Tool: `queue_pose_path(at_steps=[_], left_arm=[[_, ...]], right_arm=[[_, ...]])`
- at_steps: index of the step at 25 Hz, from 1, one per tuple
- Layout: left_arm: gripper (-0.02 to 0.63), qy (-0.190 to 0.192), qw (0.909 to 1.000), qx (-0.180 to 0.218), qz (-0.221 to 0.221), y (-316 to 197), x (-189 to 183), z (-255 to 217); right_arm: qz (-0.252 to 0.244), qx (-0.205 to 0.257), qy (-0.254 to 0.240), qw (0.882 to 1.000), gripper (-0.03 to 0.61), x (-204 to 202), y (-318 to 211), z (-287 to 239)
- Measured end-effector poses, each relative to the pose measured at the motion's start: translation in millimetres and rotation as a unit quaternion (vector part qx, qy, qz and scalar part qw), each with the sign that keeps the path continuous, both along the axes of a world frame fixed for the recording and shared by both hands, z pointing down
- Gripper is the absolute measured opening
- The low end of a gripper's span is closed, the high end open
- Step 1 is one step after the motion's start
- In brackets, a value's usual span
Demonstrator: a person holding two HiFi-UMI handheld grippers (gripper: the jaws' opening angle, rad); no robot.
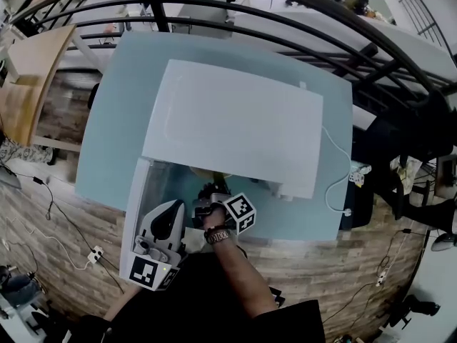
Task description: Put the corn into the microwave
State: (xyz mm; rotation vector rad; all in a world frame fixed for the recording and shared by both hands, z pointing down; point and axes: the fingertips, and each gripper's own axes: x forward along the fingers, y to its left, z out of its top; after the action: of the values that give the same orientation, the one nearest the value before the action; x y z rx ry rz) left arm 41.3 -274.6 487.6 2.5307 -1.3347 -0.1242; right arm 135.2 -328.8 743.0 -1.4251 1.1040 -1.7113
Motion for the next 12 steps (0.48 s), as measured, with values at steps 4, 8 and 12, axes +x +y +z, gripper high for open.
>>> queue_pose_path(at_steps=[4,8,12], left_arm=[[0.003,-0.006,0.9999,-0.008,0.001,-1,1,5],[0.003,0.003,0.9999,-0.010,-0.002,-4,1,4],[0.003,-0.003,0.9999,-0.010,-0.001,-3,4,7]], right_arm=[[0.002,-0.006,-0.001,1.000,0.025,2,-5,4],[0.005,-0.012,0.001,1.000,0.028,4,-9,8],[0.000,-0.013,0.007,1.000,0.028,6,-14,10]])
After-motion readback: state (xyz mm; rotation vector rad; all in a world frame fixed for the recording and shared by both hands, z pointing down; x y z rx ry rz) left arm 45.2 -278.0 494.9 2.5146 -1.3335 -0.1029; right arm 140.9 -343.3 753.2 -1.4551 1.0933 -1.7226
